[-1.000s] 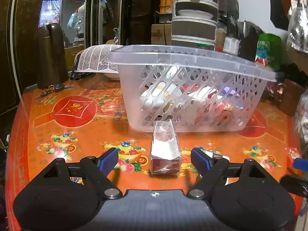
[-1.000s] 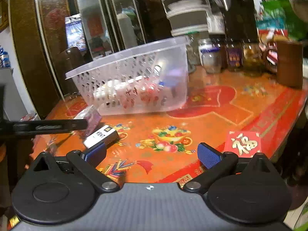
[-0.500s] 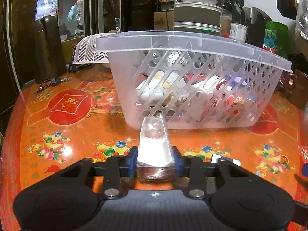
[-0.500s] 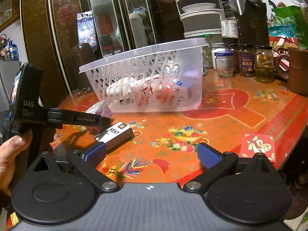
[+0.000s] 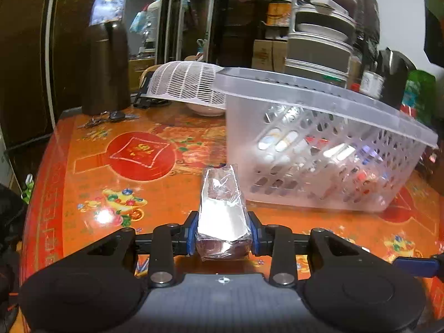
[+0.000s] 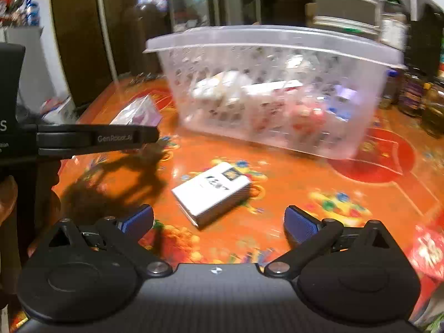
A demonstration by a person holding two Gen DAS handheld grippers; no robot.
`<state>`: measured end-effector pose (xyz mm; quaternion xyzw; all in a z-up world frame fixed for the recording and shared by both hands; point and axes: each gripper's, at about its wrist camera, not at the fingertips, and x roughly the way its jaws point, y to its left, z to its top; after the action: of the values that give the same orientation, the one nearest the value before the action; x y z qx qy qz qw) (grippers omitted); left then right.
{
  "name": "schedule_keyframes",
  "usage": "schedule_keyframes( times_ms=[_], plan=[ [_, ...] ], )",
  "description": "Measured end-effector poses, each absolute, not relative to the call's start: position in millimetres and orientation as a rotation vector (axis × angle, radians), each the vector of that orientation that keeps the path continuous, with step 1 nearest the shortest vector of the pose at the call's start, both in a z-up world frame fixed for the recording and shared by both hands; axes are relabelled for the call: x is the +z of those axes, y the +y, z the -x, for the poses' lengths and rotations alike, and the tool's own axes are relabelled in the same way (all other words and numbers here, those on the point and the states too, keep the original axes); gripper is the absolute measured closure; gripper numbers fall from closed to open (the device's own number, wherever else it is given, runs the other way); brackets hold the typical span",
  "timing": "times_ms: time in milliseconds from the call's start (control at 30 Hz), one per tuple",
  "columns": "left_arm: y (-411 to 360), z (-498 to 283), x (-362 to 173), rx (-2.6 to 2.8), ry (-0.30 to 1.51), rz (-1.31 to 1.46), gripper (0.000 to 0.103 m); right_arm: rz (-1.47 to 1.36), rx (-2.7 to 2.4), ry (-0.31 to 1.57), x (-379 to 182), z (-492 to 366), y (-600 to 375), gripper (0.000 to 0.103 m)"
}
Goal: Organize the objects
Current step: 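Grasp the white KENT box with the right tool while the left tool holds the foil box, then carry the foil box and KENT box over the basket with both tools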
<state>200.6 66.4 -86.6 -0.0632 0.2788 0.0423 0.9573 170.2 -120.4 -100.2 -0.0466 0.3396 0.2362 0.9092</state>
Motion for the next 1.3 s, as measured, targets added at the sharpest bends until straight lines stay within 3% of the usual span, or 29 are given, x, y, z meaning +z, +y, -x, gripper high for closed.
schedule_keyframes(
  times_ms=[267,467,600,1300],
  plan=[
    [63.3,-199.8,-86.8,0.064,0.565,0.116,0.064,0.16,0.484,0.711,-103.8,-185.5,-104.3,0.005],
    [62.2,-199.8,-88.3,0.055,0.573,0.117,0.064,0.188,0.506,0.689,-102.4,-182.4,-95.8,0.014],
    [62.3,-199.8,-88.7,0.05,0.576,0.119,0.064,0.181,0.516,0.663,-101.7,-178.3,-98.4,0.034],
    [55.2,-192.3,-82.4,-0.007,0.528,0.096,0.064,0.011,0.508,0.487,-94.0,-161.7,-130.3,0.034]
  ],
)
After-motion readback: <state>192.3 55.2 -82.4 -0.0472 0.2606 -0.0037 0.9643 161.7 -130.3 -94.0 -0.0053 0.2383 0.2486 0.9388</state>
